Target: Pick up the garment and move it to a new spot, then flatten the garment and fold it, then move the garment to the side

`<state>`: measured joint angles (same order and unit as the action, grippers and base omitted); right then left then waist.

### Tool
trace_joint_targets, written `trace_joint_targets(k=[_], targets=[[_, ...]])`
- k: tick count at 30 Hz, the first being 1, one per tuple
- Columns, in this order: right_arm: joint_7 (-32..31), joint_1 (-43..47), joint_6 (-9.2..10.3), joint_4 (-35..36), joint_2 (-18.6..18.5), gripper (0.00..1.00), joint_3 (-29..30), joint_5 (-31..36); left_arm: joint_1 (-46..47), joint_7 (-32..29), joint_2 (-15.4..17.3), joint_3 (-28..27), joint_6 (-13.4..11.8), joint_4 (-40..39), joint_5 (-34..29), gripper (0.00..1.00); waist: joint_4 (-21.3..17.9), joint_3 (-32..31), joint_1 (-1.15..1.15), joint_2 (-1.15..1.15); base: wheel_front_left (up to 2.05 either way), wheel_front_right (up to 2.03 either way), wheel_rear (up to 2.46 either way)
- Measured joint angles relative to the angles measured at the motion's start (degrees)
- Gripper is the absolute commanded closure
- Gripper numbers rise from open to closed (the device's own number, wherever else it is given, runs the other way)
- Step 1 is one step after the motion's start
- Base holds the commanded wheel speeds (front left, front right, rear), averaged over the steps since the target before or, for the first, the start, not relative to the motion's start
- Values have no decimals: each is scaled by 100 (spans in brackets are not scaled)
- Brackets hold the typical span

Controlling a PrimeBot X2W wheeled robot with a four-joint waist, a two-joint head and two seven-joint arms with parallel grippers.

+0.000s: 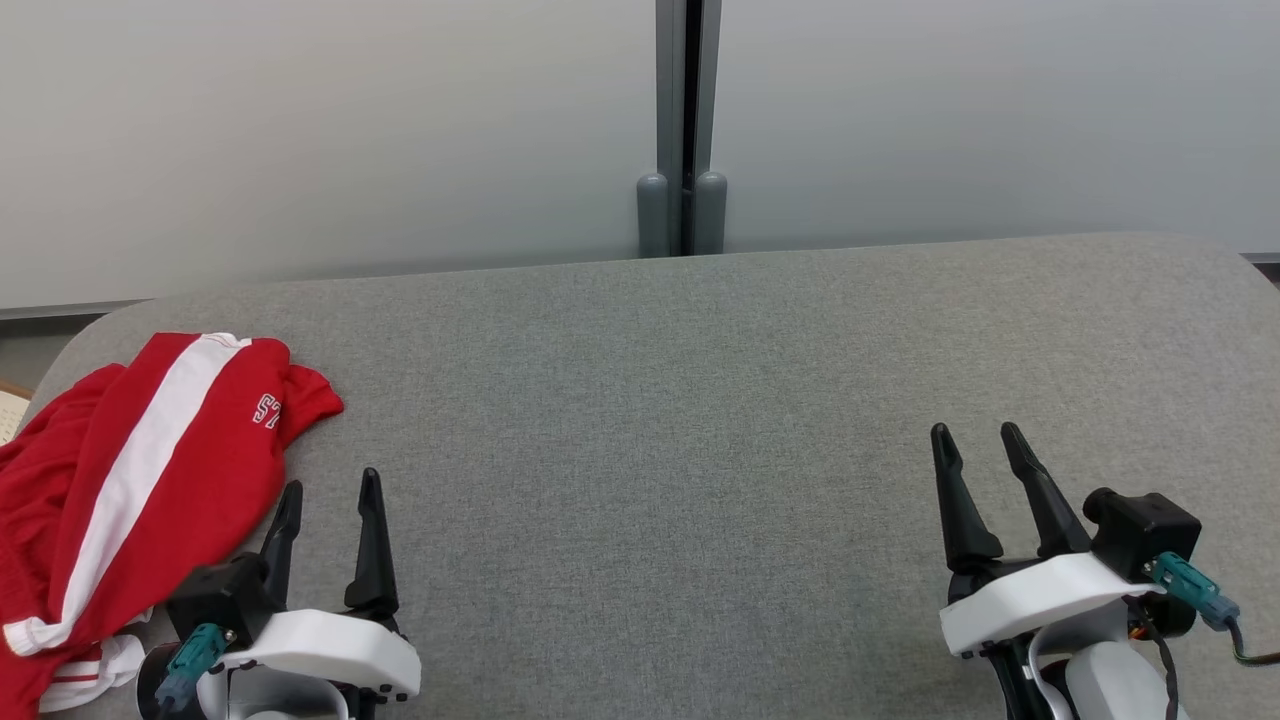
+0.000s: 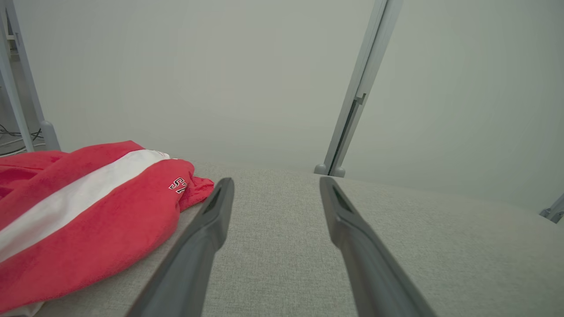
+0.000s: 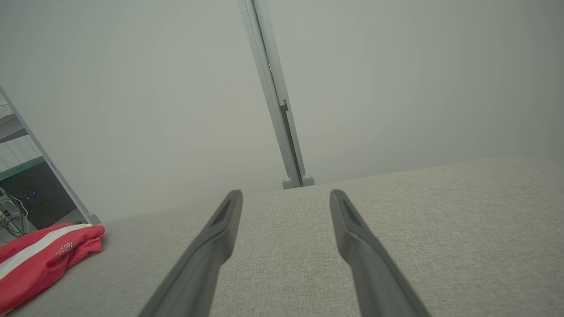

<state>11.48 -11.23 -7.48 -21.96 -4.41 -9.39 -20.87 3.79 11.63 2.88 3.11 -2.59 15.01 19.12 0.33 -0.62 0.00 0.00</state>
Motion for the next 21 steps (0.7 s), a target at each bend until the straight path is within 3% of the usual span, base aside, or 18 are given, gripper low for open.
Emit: trace_joint_targets(k=[21], targets=[[234,-127,-1,-118,4,0,-83,900,14,229,-3,58,-99,22,-873,0,-3,-53,0,0,0,0,0]])
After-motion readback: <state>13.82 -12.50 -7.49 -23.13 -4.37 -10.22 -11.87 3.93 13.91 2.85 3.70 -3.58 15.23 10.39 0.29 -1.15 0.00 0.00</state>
